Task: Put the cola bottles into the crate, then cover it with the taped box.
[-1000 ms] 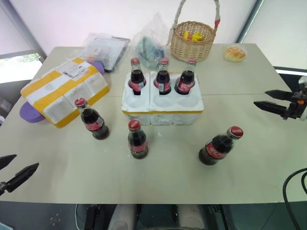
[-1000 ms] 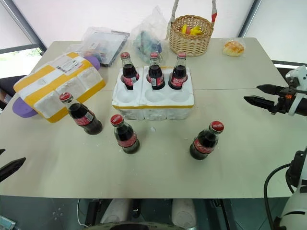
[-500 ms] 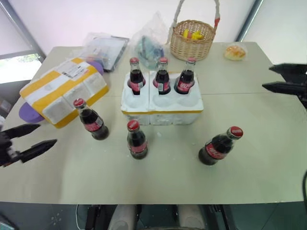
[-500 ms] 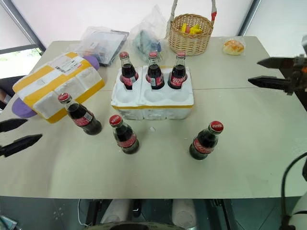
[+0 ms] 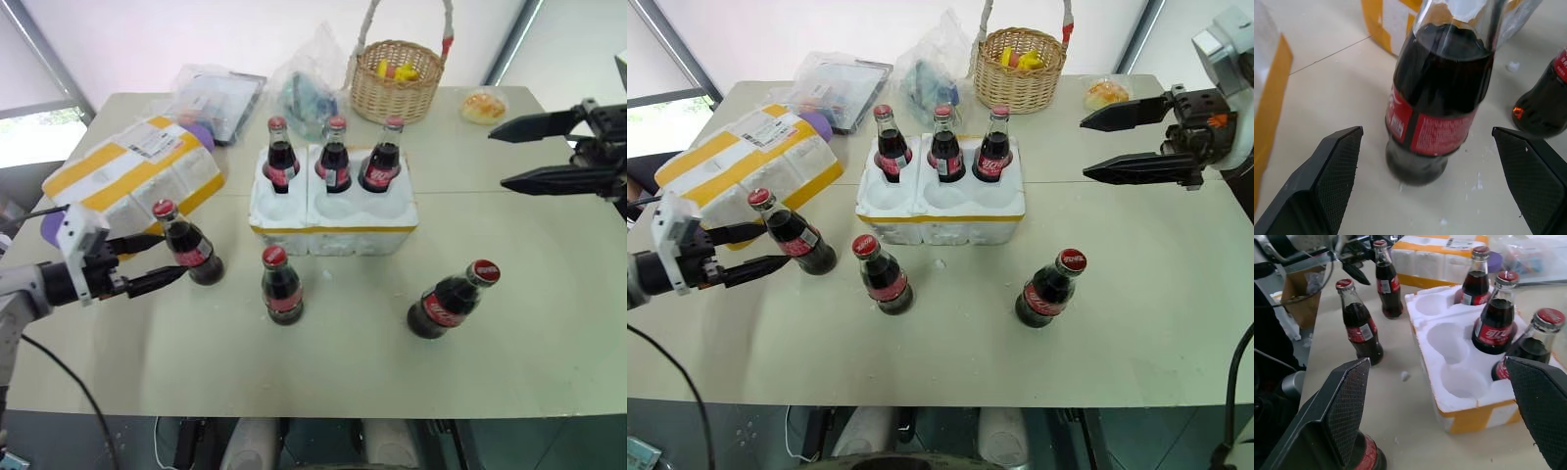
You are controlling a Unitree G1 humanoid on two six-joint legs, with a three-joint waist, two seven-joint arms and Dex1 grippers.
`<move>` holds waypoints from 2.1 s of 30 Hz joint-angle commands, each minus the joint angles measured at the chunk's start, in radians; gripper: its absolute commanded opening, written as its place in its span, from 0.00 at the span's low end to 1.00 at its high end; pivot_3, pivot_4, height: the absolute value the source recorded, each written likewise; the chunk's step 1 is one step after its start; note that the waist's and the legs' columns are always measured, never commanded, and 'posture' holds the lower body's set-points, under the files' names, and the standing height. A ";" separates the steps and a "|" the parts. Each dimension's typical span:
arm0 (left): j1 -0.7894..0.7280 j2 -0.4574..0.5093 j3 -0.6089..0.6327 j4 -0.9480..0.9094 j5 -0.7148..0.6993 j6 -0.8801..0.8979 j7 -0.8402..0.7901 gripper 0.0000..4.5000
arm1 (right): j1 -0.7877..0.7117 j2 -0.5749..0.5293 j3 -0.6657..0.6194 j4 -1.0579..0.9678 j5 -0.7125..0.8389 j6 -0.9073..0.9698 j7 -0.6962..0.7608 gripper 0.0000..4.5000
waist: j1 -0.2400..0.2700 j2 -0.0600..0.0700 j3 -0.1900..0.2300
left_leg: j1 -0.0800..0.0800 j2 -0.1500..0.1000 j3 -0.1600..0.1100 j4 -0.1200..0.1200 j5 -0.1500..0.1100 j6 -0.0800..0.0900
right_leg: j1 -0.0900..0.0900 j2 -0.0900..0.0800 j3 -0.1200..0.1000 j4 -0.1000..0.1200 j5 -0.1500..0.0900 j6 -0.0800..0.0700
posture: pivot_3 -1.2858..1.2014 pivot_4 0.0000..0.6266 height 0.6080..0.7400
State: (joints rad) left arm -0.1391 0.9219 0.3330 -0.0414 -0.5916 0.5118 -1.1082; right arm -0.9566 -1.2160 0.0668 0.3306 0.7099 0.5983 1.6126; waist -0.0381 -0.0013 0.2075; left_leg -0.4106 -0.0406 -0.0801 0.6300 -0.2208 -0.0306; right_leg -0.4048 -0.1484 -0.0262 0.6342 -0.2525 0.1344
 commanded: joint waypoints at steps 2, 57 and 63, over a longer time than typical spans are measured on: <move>-0.074 -0.028 -0.053 0.021 0.035 -0.031 0.015 0.98 | 0.007 0.003 -0.051 -0.052 0.026 0.017 0.002 1.00 | -0.001 0.000 0.000 | 0.000 0.000 0.000 0.000 0.000 0.000 | 0.000 0.000 0.000 0.000 0.000 0.000 | 0.52 0.24 0.98; -1.044 -0.185 -0.401 0.323 0.041 0.202 -0.255 0.62 | 0.225 0.137 -0.280 -0.176 -0.027 0.044 -0.081 1.00 | 0.004 -0.008 0.005 | -0.002 -0.001 -0.001 0.005 0.001 -0.001 | -0.002 0.000 0.000 0.010 0.000 0.001 | 0.52 0.24 0.98; -1.093 -0.298 -0.463 0.427 0.125 0.104 -0.278 0.62 | 0.250 0.137 -0.304 -0.205 -0.015 0.051 -0.115 1.00 | -0.005 -0.009 0.006 | -0.002 -0.002 -0.001 0.005 0.001 -0.001 | -0.003 0.000 0.001 0.012 0.000 0.002 | 0.52 0.24 0.98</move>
State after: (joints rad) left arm -1.1751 0.6204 -0.1531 0.3863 -0.4737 0.6633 -1.3722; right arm -0.7039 -1.0716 -0.1900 0.1622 0.6727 0.6487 1.5074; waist -0.0431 -0.0098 0.2132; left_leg -0.4125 -0.0423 -0.0814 0.6349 -0.2194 -0.0315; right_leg -0.4084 -0.1483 -0.0255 0.6459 -0.2524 0.1359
